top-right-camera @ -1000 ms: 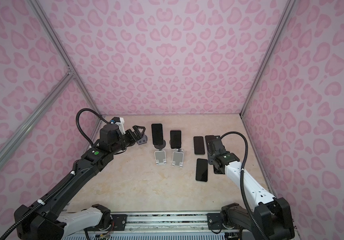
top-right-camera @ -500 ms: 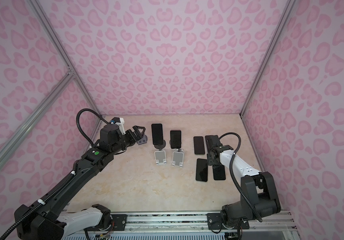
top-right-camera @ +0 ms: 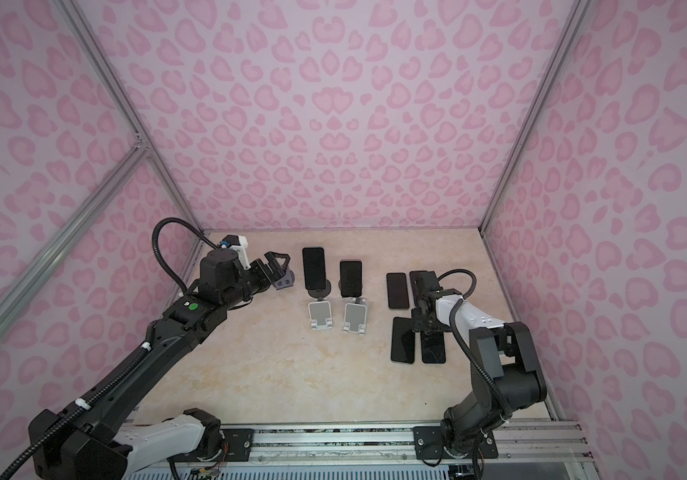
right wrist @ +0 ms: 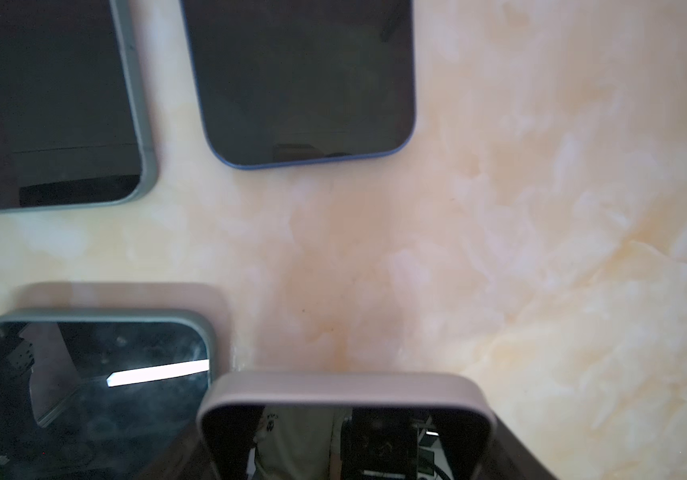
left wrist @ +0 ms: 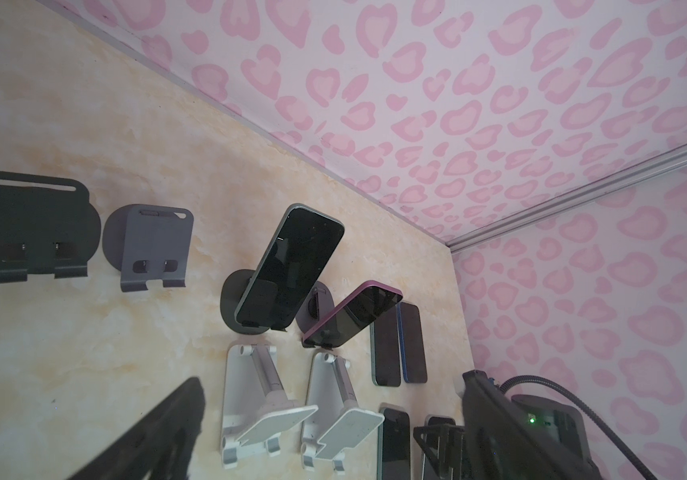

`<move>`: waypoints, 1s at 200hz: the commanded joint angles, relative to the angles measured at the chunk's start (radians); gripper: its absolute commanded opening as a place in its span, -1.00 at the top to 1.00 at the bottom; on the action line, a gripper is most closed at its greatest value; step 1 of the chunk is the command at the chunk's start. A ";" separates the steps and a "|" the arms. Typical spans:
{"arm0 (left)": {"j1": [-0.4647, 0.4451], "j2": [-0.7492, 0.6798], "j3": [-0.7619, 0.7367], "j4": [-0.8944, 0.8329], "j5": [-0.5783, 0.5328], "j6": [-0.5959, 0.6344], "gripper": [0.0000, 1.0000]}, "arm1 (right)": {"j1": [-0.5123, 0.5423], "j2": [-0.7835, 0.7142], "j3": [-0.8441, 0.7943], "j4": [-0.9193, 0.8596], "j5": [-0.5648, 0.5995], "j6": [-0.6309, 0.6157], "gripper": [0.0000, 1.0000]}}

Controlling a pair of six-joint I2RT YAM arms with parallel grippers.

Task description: Remove the phone from the phone stand

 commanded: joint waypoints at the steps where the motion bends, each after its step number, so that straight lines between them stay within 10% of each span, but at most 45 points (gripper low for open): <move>1: 0.000 -0.001 0.000 0.025 -0.013 0.009 -1.00 | -0.006 0.024 -0.001 0.020 -0.021 -0.009 -0.33; 200: 0.000 0.034 -0.001 0.022 -0.033 0.021 -1.00 | -0.079 0.253 0.116 -0.079 0.020 -0.043 -0.55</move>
